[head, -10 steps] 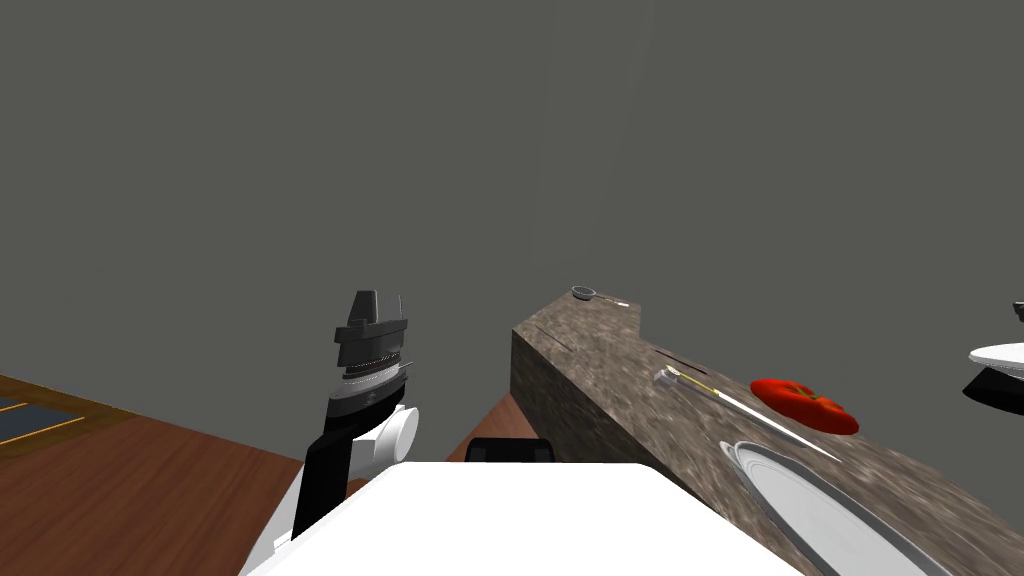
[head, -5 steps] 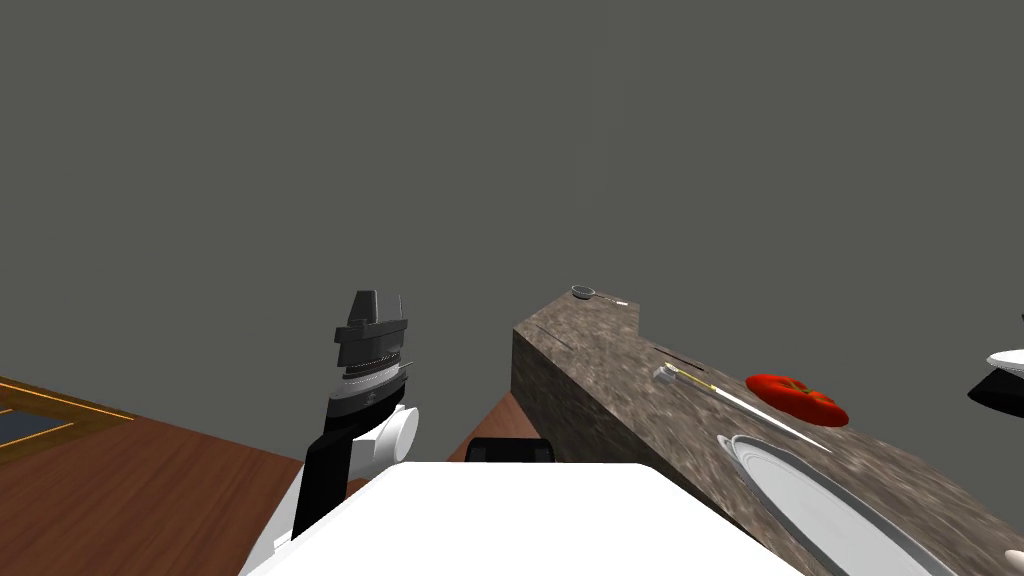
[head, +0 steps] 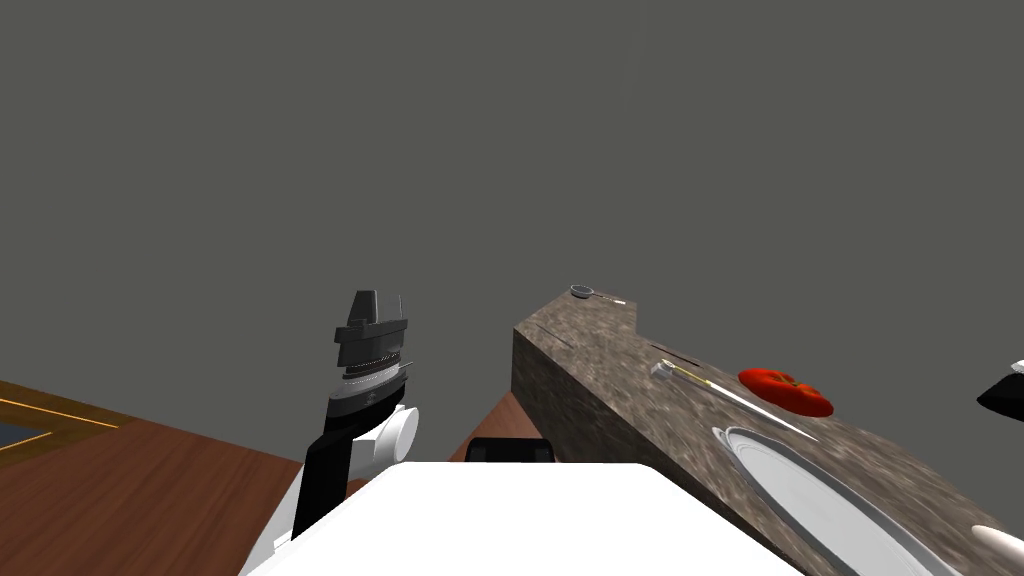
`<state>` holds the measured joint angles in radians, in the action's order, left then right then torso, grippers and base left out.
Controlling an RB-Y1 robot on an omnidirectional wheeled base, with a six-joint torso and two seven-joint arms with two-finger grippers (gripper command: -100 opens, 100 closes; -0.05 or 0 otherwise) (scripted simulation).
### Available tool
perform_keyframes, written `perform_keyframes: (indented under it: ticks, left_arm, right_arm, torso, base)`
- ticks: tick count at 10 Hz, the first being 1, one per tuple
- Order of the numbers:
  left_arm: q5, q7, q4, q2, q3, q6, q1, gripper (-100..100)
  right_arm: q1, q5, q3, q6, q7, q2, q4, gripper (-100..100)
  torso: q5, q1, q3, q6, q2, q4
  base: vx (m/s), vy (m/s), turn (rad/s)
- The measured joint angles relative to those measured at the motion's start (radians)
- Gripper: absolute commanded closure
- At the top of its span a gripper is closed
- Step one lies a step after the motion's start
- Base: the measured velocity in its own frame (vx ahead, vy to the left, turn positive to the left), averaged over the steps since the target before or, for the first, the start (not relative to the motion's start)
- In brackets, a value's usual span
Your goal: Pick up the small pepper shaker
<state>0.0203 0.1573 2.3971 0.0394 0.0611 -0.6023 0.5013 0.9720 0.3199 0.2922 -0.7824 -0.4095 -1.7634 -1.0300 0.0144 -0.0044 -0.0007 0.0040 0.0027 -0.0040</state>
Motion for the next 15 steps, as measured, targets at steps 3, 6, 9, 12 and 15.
perform_keyframes:
  ticks: [3, 6, 9, 12, 15]
  left_arm:
    - [0.000, 0.000, 0.000, 0.000, 0.000, 0.000, 0.000, 0]
    - [0.000, 0.000, 0.000, 0.000, 0.000, 0.000, 0.000, 0]
    - [0.000, 0.000, 0.000, 0.000, 0.000, 0.000, 0.000, 0]
    - [0.000, 0.000, 0.000, 0.000, 0.000, 0.000, 0.000, 0]
    - [0.000, 0.000, 0.000, 0.000, 0.000, 0.000, 0.000, 0]
  right_arm:
    - [-0.036, 0.006, 0.040, 0.025, 0.096, 0.069, -0.020, -100]
    - [-0.102, 0.003, 0.028, 0.060, 0.184, 0.117, -0.014, -100]
    - [-0.149, -0.001, 0.037, 0.093, 0.263, 0.164, -0.013, -100]
    - [-0.208, -0.001, 0.061, 0.142, 0.345, 0.235, -0.009, -100]
    - [-0.261, -0.003, 0.064, 0.170, 0.421, 0.290, -0.013, -100]
  torso:
    - [0.000, 0.000, 0.001, 0.000, 0.001, 0.000]
    - [0.000, 0.000, 0.000, 0.000, 0.000, 0.000]
    - [0.000, -0.001, 0.000, 0.000, 0.000, 0.000]
    - [0.000, -0.001, 0.000, 0.000, 0.000, 0.000]
    - [0.000, -0.001, 0.000, 0.000, 0.000, 0.000]
  base:
    - [-0.015, 0.025, -0.042]
    - [-0.010, 0.023, -0.053]
    - [-0.011, 0.016, -0.032]
    - [-0.010, 0.017, -0.056]
    - [-0.007, 0.009, -0.037]
